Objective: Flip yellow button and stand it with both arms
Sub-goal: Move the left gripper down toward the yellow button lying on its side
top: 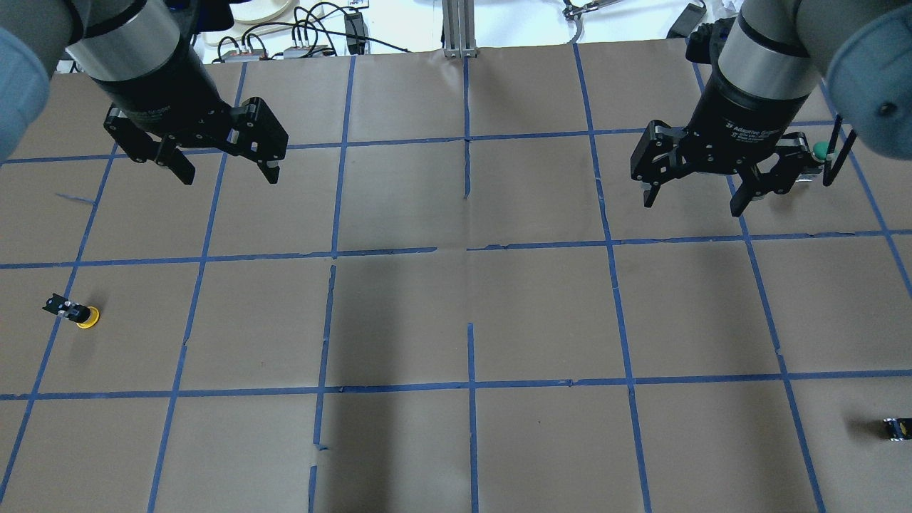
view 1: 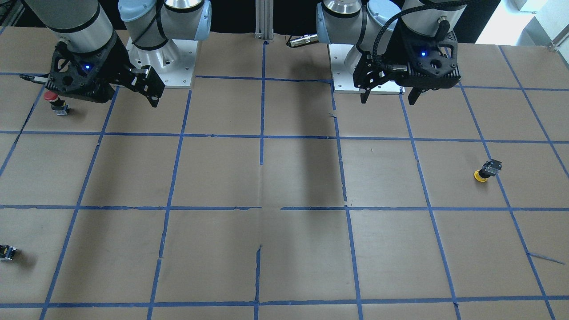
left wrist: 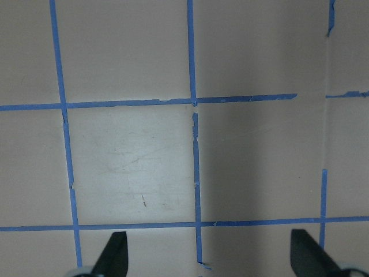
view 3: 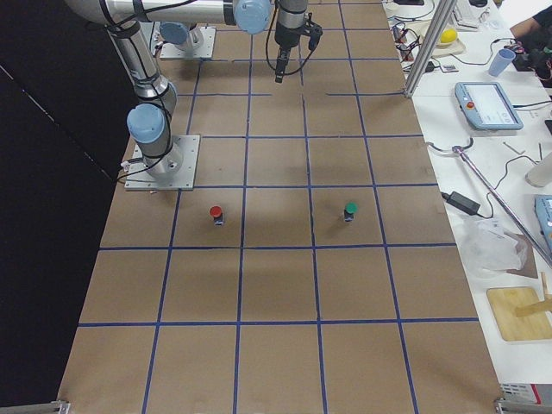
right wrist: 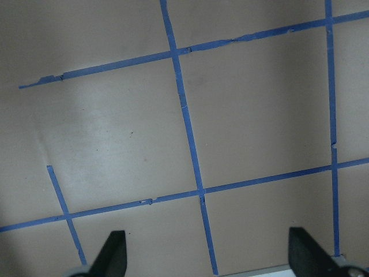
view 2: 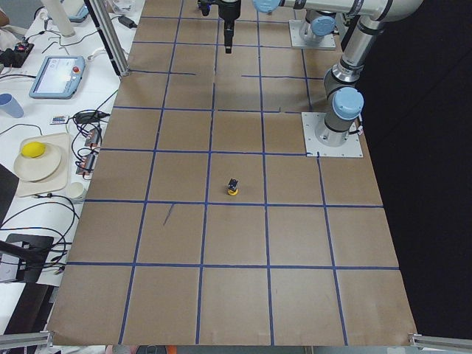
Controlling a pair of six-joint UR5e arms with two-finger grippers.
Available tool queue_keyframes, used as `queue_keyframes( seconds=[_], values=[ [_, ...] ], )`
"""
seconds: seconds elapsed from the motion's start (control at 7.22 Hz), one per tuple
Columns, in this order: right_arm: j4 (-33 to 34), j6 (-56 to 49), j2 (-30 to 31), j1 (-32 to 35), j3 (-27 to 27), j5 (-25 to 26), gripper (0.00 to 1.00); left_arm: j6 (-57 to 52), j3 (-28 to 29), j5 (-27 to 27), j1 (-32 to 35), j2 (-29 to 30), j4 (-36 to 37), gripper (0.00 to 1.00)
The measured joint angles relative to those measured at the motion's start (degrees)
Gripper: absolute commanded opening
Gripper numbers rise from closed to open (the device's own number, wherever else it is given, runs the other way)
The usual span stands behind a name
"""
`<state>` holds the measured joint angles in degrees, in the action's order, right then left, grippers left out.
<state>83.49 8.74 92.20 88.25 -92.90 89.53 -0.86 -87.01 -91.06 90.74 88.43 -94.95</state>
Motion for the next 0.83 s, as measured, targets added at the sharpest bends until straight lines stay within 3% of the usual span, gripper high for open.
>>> queue_keyframes(
  seconds=[0.42, 0.83],
  values=[
    [-0.34, -0.01, 0.05, 0.00, 0.02, -0.35, 1.00, -6.41, -1.72, -0.37, -2.82, -0.69, -0.77, 0.99],
    [-0.16, -0.04, 0.08, 0.00, 0.06, -0.46, 1.00, -24.93, -5.71, -0.84, -16.32, -0.27, -1.07, 0.99]
  ],
)
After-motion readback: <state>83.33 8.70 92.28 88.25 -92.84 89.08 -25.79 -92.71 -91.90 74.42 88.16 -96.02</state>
